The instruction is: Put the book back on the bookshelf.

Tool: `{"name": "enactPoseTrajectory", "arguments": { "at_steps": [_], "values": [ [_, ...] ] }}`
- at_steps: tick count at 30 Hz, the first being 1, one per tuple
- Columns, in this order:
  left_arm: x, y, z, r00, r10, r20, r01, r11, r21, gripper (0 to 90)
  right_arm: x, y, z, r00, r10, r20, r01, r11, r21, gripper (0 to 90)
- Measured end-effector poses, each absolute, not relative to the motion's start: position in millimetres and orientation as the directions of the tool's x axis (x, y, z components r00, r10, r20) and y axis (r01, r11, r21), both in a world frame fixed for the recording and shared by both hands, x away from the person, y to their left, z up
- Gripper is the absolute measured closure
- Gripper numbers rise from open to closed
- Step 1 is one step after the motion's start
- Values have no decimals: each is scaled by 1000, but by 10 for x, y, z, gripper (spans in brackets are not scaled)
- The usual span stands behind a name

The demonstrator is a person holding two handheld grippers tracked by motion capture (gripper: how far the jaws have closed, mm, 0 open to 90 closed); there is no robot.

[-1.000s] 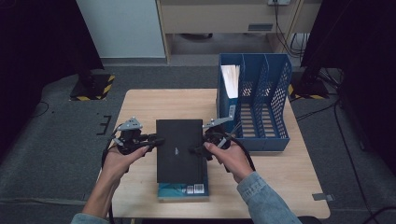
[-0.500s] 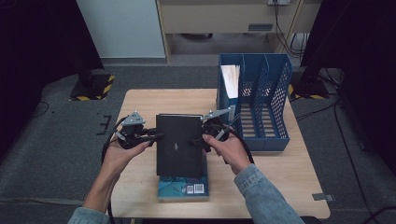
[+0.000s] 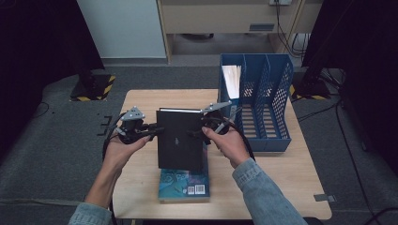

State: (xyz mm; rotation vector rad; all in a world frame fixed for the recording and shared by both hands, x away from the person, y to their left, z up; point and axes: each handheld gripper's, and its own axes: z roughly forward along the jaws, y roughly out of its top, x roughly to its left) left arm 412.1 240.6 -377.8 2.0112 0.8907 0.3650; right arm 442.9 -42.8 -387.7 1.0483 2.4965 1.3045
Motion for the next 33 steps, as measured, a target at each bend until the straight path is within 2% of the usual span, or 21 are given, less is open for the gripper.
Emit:
{"name": "enactPoseTrajectory", "arguments": {
  "at_steps": [12, 20, 33],
  "values": [
    [4303, 2416, -3727, 685, 723, -83, 466, -349, 813, 697, 4615, -379, -3760, -730, 656, 193, 527, 360, 770, 306],
    [4411, 2376, -3647, 682, 730, -51, 450, -364, 815, 698, 4705, -354, -3645, -732, 669, 129, 490, 385, 782, 317],
    [3978, 2414, -3753, 670, 740, -54, 404, -303, 863, 693, 4339, -366, -3633, -772, 634, 38, 403, 443, 801, 317]
  ]
}}
